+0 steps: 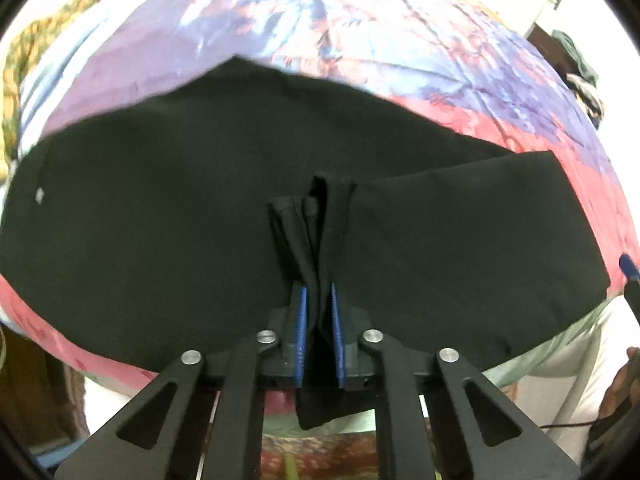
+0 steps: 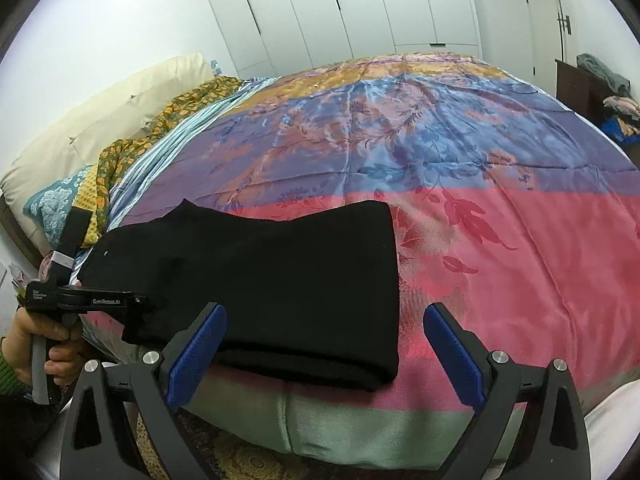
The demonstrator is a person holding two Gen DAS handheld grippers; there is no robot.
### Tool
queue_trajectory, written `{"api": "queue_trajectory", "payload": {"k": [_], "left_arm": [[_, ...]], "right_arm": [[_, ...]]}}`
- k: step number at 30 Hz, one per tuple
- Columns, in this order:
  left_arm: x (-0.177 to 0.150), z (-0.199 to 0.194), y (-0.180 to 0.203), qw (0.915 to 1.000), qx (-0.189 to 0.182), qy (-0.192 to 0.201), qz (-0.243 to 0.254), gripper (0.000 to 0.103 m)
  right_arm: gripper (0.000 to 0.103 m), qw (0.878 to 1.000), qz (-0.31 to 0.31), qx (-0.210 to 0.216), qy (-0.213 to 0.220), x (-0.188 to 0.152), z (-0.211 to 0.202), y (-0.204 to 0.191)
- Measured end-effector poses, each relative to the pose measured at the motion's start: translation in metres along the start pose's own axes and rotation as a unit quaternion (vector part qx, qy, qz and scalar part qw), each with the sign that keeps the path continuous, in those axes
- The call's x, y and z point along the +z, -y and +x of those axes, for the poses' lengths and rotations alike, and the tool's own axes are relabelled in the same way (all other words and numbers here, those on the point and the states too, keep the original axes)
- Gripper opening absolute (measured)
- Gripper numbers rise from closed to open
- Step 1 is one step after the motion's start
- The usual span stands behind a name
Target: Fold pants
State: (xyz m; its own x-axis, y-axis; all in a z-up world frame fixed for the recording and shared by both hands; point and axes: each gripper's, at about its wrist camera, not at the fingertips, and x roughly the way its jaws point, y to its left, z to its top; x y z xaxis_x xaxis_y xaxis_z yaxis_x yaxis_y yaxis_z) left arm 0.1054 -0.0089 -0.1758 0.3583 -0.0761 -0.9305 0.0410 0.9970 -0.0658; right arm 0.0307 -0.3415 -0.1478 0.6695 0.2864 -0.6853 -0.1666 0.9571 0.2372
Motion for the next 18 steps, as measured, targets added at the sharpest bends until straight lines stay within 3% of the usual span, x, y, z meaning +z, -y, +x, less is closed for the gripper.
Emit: {"api": "queue_trajectory", "payload": {"k": [7, 12, 14, 16, 18], "left_arm": [[0.025, -0.055, 0.015, 0.9943, 0.003, 0.095, 0.048, 0.007], [0.052, -0.053, 0.001, 0.9907, 0.021, 0.123, 0.054, 0.007], [0.054, -0.031, -0.01, 0.9913, 0.032, 0.112, 0.062, 0.007], [0.049, 0.011, -0.025, 0.9963, 0.03, 0.052, 0.061, 0.009], [0.042, 0.031, -0.035, 0.9981, 0.036, 0.02, 0.047, 0.02]], "right_arm": [[0.098, 1.0, 0.011, -0.007, 0.01, 0.001, -0.004, 0.005], [0.098, 1.0, 0.02, -0.011, 0.017, 0.002, -0.008, 0.009], [0.098, 0.999, 0.024, -0.014, 0.019, 0.002, -0.008, 0.011], [0.098, 0.999, 0.028, -0.013, 0.015, 0.002, -0.006, 0.013], [0.098, 0.999, 0.029, -0.013, 0.007, 0.002, -0.003, 0.014]]}}
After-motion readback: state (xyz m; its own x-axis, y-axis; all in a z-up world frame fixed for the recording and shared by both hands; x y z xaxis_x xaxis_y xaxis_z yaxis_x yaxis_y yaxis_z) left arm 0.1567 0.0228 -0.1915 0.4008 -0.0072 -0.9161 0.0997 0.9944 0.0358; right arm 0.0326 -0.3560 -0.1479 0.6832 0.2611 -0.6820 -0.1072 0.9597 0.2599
